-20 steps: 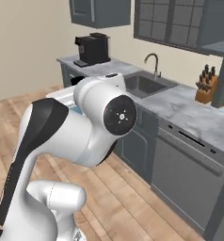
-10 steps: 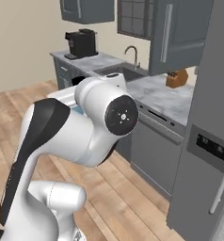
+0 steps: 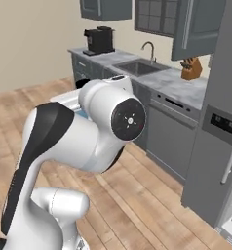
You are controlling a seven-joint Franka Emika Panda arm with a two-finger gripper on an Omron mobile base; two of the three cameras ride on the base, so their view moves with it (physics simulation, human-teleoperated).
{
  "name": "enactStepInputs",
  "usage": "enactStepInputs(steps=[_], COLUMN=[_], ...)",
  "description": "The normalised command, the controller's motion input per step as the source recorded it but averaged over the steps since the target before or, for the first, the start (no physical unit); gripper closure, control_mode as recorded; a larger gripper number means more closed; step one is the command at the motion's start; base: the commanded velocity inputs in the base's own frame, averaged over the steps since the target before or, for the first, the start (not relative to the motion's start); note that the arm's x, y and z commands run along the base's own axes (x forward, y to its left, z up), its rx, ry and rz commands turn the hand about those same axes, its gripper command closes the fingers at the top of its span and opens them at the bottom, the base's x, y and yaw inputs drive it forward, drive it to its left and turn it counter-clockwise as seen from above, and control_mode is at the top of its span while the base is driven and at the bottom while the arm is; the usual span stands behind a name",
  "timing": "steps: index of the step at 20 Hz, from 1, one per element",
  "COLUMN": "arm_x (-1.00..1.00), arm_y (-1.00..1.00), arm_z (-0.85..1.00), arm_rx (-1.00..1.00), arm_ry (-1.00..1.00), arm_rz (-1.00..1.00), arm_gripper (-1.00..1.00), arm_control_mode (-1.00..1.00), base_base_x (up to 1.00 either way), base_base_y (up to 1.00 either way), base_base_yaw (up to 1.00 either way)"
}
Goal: There is a bowl on the dining counter. Grab a lemon wedge from the fridge and place it in the bowl. Then get the liquor bottle and glass cup from the cabinet and place them next to the bowl.
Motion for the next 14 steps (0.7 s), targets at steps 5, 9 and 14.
enactStepInputs(steps=[5, 9, 14], arm_x=[0.0, 0.0, 0.0], arm_y=[0.0, 0.0, 0.0], arm_z=[0.0, 0.0, 0.0], arm_rx=[0.0, 0.0, 0.0], arm_ry=[0.0, 0.0, 0.0], arm_rz=[0.0, 0.0, 0.0], arm_gripper=[1.0, 1.0, 1.0], arm_control_mode=[1.0, 1.0, 1.0], base_base_x=[-1.0, -1.0, -1.0], base_base_y=[0.3, 0.39, 0.72], base_base_yaw=[0.1, 0.12, 0.1])
